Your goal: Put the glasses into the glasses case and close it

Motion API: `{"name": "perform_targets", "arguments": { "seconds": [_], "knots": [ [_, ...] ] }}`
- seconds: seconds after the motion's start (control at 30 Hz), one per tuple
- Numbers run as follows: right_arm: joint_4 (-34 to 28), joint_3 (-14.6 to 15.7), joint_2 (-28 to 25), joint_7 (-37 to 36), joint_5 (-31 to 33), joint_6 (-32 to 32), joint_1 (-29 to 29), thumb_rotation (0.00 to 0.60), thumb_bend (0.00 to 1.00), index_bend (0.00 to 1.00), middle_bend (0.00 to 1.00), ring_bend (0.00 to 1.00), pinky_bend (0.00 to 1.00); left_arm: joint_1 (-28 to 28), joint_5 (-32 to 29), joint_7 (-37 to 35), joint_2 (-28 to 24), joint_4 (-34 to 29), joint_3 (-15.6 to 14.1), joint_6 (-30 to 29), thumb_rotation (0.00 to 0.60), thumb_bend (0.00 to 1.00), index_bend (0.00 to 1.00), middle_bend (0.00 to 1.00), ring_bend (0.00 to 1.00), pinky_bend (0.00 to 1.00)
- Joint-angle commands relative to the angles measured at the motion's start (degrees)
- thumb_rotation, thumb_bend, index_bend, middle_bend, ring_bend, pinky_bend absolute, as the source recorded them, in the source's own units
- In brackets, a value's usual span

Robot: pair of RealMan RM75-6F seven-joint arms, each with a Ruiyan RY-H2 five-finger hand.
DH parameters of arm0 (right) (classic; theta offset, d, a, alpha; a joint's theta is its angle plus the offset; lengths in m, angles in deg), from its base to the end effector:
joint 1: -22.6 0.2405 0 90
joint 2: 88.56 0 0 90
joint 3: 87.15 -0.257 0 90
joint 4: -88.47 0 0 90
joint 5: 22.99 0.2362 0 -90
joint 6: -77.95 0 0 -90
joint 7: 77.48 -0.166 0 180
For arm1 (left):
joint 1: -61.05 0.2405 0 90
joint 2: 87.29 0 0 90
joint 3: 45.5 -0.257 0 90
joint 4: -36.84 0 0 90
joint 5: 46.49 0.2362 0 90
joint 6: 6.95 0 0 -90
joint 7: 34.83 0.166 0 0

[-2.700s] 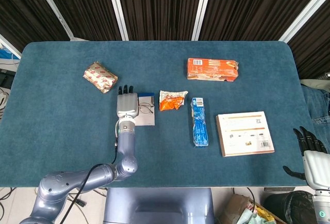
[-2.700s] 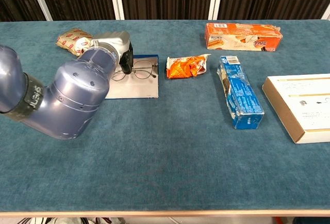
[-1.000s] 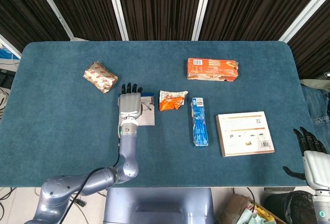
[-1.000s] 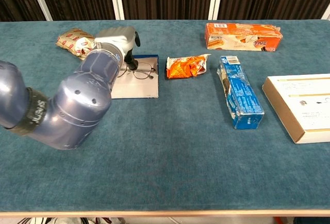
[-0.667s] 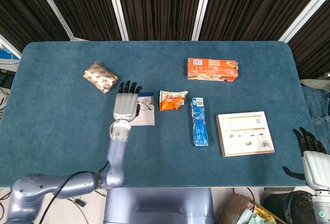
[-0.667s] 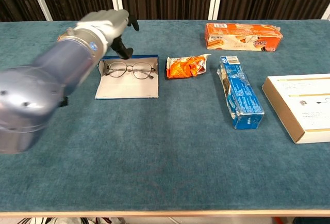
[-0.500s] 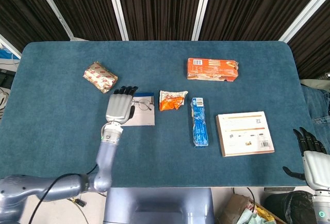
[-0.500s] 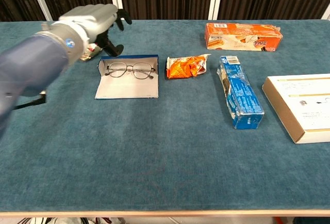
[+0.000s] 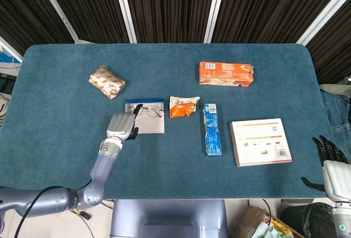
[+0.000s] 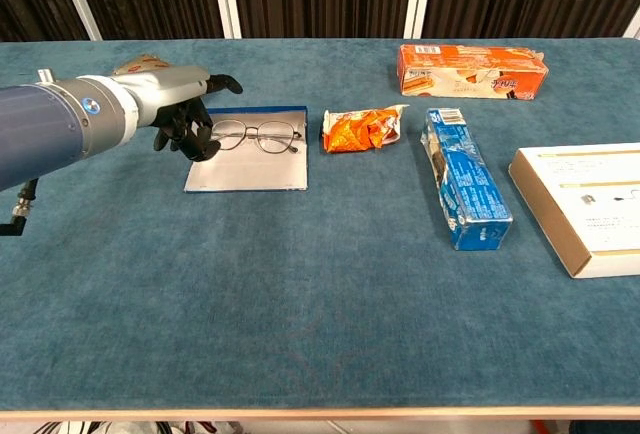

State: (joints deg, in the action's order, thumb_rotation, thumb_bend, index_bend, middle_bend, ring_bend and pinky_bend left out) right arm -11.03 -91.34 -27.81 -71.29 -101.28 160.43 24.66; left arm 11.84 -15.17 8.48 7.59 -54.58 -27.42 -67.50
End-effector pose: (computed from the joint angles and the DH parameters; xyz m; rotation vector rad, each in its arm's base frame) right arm -0.3301 -0.1917 0.1455 1.2847 -0.9796 0.7619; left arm -0.0974 0.3746 -0.0718 -1.7143 -1.1548 -0.7373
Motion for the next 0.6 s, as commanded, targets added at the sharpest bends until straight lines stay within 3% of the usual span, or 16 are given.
{"name": "perform_targets", "arguments": {
  "seconds": [0.03,0.6],
  "knots": [
    [0.0,0.0,0.0,0.0,0.0,0.0,0.0,0.6,0.2,0.0,0.0,0.08,0.16,-0.5,0.0,-0.3,0.4,1.0,-0.6,0.1,0.6,0.49,0.0,0.71,0.7,0.71],
    [0.2,0.1,-0.2,-0.4,-0.2,-0.2,0.1,0.6,0.2,0.0,0.0,0.08,0.16,-3.1,-2.4,-2.7,7.3,12.2,-2.1,2.2,0.6,0.51,0.0,0.71,0.72,0.72]
  ]
}}
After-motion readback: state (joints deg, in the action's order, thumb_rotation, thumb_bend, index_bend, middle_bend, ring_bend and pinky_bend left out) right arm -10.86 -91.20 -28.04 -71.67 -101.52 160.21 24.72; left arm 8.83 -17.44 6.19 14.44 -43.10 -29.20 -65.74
